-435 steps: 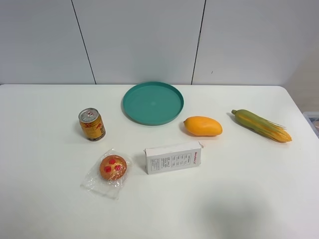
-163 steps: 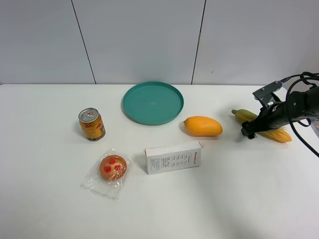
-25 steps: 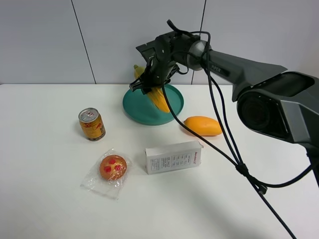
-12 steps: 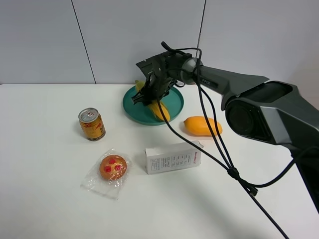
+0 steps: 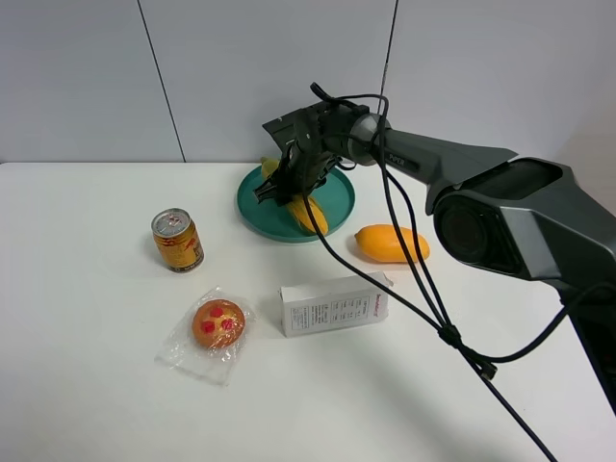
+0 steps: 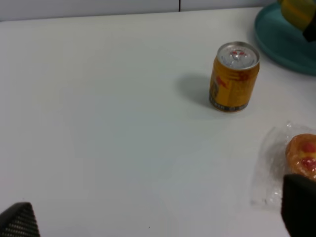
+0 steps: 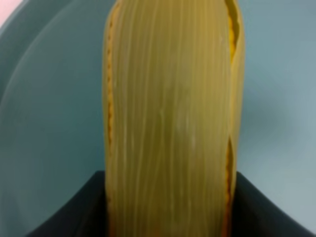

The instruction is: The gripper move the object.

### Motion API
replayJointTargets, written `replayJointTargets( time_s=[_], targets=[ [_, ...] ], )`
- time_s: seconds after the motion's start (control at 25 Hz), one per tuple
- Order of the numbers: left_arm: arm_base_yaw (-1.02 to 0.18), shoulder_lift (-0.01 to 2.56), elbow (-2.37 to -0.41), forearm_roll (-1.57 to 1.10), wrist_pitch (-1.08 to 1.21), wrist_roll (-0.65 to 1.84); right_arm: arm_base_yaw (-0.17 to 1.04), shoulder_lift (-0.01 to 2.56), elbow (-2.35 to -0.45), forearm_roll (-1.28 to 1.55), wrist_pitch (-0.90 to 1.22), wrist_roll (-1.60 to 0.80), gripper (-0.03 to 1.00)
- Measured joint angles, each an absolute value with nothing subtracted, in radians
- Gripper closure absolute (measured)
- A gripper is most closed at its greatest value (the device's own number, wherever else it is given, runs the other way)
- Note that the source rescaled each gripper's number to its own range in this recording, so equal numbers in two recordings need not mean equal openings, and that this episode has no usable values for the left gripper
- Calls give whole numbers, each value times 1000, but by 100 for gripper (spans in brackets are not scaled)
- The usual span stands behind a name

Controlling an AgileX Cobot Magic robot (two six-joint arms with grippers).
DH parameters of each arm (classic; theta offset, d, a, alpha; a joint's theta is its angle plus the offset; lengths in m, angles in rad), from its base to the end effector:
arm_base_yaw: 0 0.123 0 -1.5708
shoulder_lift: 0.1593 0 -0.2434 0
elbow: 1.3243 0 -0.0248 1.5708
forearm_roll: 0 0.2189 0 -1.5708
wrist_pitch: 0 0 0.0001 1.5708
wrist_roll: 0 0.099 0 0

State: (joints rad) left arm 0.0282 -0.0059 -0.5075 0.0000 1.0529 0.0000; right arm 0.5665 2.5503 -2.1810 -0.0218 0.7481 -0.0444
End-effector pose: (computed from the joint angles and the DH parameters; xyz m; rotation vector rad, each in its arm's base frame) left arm 0.0150 0.0004 0.2610 -0.0285 2.0229 0.0178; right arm 0.4134 0.2612 0.1029 -0.7996 2.4843 0.1623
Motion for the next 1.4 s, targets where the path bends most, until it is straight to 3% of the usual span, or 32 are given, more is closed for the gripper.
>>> replayJointTargets(
  time_s=[0.08, 0.12, 0.16, 0.24, 0.64, 1.08, 1.4],
  targets=[
    [28, -6, -507, 0, 1053, 0, 566, 2552, -2181, -22, 743, -44, 45],
    [28, -6, -507, 0, 1053, 0, 566, 2552, -2181, -22, 736, -44, 35],
    [28, -6, -507, 0, 1053, 0, 566, 2552, -2181, -22, 730, -43, 25],
    [28, -6, -507, 0, 1053, 0, 566, 2552, -2181, -22, 724, -43, 16],
    [28, -6, -507, 0, 1053, 0, 566, 2449, -2181, -21, 809, -38, 12],
    [28, -6, -507, 0, 1053, 0, 566, 2272, -2181, 0, 1195, -51, 12],
    [28, -6, -507, 0, 1053, 0, 568, 2147, -2181, 6, 1219, -55, 12]
  ],
)
